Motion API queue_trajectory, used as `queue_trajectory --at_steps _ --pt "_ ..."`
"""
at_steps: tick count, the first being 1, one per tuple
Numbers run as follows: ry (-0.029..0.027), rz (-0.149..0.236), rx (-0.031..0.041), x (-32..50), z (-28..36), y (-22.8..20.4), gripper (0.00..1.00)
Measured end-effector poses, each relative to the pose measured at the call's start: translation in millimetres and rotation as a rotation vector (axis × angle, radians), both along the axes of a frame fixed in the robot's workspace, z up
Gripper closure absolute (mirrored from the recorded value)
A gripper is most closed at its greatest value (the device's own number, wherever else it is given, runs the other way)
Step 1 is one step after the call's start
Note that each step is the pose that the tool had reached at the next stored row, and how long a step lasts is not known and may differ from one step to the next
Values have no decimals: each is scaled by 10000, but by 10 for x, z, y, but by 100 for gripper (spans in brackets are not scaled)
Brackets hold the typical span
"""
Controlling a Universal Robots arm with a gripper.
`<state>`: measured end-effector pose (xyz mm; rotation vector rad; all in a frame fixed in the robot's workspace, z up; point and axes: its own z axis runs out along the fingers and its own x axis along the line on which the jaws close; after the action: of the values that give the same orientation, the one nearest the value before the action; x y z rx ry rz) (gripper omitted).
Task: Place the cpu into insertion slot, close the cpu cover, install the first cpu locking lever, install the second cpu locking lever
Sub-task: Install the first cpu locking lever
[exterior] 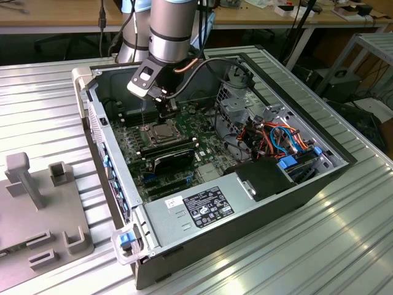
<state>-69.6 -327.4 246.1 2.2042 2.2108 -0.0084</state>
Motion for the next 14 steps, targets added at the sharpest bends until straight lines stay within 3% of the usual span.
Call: queue_trajectory --at_steps 1,4,14 --pt "0 3 -1 0 59 0 89" --pt "-1 94 -1 -1 96 0 89" --pt "0 2171 -6 -1 97 0 89"
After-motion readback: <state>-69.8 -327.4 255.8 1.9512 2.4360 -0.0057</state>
